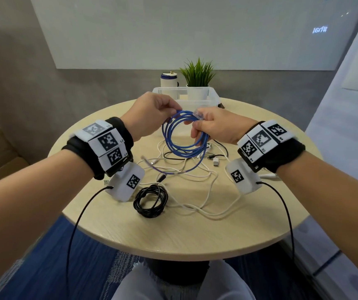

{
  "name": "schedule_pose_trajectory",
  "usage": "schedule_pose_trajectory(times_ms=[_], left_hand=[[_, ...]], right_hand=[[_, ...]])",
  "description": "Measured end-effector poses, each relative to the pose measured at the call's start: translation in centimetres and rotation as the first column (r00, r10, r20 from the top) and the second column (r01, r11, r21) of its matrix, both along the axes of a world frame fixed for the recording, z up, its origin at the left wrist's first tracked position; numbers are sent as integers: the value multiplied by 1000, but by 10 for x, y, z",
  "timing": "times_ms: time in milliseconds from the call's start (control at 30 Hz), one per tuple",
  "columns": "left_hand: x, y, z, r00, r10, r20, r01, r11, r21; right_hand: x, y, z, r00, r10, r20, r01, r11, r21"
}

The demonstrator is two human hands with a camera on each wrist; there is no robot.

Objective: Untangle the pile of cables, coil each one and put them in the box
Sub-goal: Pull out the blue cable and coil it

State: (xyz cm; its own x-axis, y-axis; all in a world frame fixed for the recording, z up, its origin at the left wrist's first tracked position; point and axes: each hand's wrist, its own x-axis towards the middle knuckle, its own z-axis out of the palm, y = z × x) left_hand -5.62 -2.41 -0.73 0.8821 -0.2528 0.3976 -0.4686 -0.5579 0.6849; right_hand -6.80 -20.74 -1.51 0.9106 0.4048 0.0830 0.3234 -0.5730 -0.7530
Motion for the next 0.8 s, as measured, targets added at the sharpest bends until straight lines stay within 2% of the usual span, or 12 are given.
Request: schedule_pose_trajectory(times_ms=[100, 233, 300, 367, 533, 600, 733, 800], left_hand=[[-6, -2, -2, 1000, -26, -3, 26, 999, 21], [-13, -8, -5, 989, -69, -129, 46, 983, -178], [-15, -12, -8, 984, -64, -165, 43, 991, -127], [-19, -15, -11, 989, -46, -142, 35, 996, -76], [-23, -18, -10, 1000, -13, 29, 8, 987, 162], [-20, -16, -8, 998, -10, 57, -4, 972, 235], [-18, -13, -8, 997, -11, 82, -12, 961, 277], [-17, -10, -7, 992, -38, 120, 0, 955, 298]], right_hand=[[2, 0, -1, 1000, -10, -12, 11, 996, 85], [4, 0, 2, 997, -74, 21, 68, 975, 214], [3, 2, 6, 996, -89, -1, 85, 940, 329], [1, 4, 9, 996, -90, -6, 85, 917, 389], [1, 5, 12, 998, -65, 10, 57, 931, 361], [1, 4, 11, 999, -48, -3, 45, 931, 363], [1, 2, 8, 999, -42, -7, 42, 939, 342], [0, 2, 7, 998, -6, -60, 31, 910, 414]])
